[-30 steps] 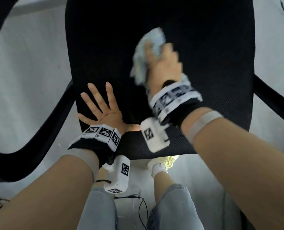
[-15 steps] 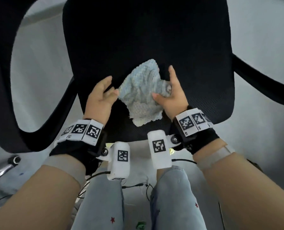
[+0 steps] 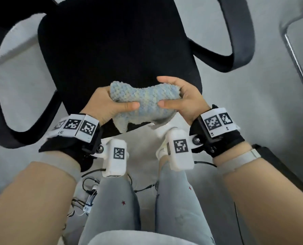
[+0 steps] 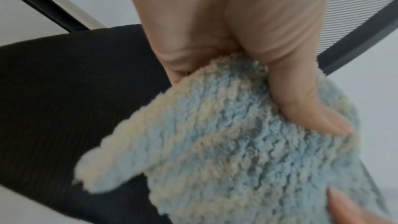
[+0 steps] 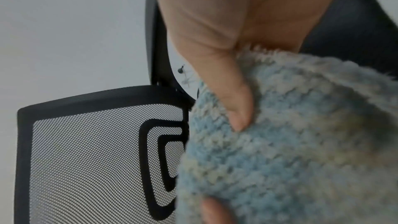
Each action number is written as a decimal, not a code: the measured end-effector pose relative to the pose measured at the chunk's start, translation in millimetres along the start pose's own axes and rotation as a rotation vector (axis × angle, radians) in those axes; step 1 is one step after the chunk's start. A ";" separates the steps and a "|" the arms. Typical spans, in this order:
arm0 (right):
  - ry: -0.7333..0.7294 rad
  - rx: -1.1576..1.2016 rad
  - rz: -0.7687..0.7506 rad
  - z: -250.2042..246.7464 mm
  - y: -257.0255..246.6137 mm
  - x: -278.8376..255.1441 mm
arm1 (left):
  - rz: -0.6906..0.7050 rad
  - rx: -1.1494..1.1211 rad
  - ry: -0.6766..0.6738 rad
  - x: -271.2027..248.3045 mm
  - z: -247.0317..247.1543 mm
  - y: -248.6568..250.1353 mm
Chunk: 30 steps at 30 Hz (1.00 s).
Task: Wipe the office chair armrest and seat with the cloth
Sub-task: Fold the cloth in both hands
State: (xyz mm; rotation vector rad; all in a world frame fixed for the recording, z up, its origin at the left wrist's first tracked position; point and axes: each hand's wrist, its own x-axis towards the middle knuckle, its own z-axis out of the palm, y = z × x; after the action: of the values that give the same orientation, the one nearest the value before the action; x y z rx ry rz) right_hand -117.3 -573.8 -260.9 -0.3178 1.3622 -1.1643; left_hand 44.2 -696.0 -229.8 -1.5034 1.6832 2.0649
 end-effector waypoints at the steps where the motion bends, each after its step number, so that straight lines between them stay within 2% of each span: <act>1: 0.054 0.014 0.014 -5.6 -0.9 -10.7 | 0.008 -0.032 0.000 -6.5 11.4 4.9; 8: 0.236 0.118 0.075 -30.3 12.0 -96.7 | 0.094 -0.103 -0.107 -41.7 81.6 36.7; 13: 0.520 0.532 -0.062 -24.9 23.8 -177.2 | 0.111 0.051 -0.323 -69.8 128.5 59.8; 17: 0.822 0.708 -0.232 -10.9 31.8 -249.4 | 0.155 0.273 -0.511 -103.0 179.0 77.4; 22: 1.243 0.609 -0.307 -7.2 52.1 -347.6 | 0.251 0.563 -0.773 -157.1 270.1 82.7; 27: 1.637 0.674 -0.357 -7.8 92.3 -449.1 | 0.347 0.734 -1.069 -235.0 384.4 56.3; 30: 1.801 0.806 -0.406 -0.1 118.7 -503.3 | 0.392 0.859 -1.237 -287.4 442.7 28.1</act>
State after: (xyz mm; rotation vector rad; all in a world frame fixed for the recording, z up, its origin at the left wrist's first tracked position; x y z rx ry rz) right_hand 41.8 -126.1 -56.9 1.4544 2.0501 -2.3767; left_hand -97.9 -221.5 -45.1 0.3523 1.8074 1.3839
